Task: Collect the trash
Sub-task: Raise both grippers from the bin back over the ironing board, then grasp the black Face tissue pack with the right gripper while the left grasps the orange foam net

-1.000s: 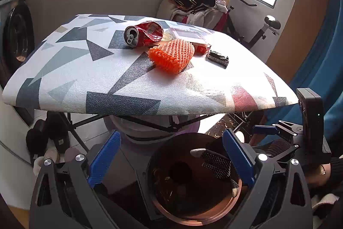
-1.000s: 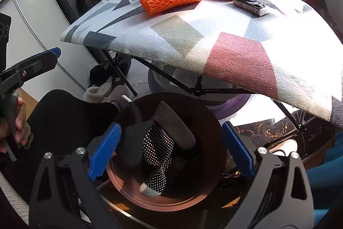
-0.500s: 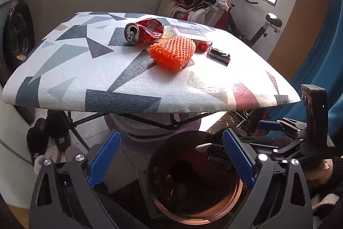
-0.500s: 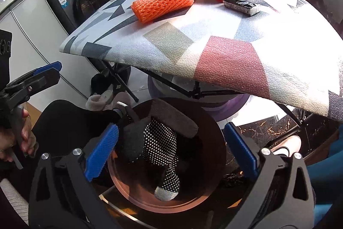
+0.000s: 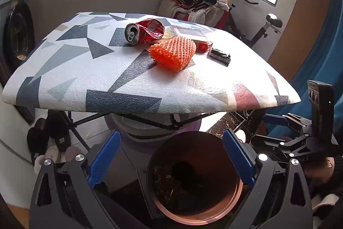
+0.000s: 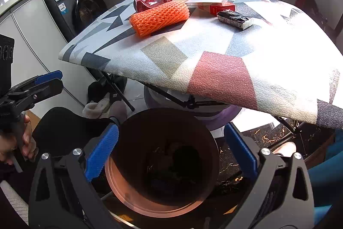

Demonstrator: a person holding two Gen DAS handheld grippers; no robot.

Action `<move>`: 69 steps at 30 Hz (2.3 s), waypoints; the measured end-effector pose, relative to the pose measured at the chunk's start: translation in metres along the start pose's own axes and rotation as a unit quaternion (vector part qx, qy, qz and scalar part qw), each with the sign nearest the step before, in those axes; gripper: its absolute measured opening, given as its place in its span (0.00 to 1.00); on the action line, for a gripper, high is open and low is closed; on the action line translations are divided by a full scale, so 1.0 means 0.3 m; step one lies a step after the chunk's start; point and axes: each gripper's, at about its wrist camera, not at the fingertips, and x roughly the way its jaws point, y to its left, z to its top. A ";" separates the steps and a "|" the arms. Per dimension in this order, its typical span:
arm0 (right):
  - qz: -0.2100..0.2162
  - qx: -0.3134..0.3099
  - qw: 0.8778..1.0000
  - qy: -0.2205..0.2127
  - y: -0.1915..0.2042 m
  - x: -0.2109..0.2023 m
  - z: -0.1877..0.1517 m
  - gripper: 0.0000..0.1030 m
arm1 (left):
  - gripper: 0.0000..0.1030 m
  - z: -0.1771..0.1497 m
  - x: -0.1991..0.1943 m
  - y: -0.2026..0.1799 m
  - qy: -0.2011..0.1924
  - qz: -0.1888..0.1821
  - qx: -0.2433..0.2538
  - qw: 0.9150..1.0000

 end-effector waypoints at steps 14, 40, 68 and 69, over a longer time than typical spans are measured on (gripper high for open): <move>-0.048 0.004 0.998 -0.030 -0.083 -0.046 0.141 0.94 | 0.91 0.096 -0.008 0.033 -0.015 0.009 -0.001 1.000; -0.075 -0.057 0.995 0.022 -0.359 0.302 0.625 0.88 | 0.91 0.354 0.216 0.070 0.006 -0.017 0.002 1.000; -0.031 0.016 0.999 -0.041 -0.394 0.081 0.455 0.42 | 0.73 0.522 0.620 -0.098 0.114 0.001 0.150 0.982; -0.031 0.017 0.999 -0.041 -0.394 0.076 0.451 0.42 | 0.68 0.514 0.631 -0.097 0.120 0.008 0.154 0.981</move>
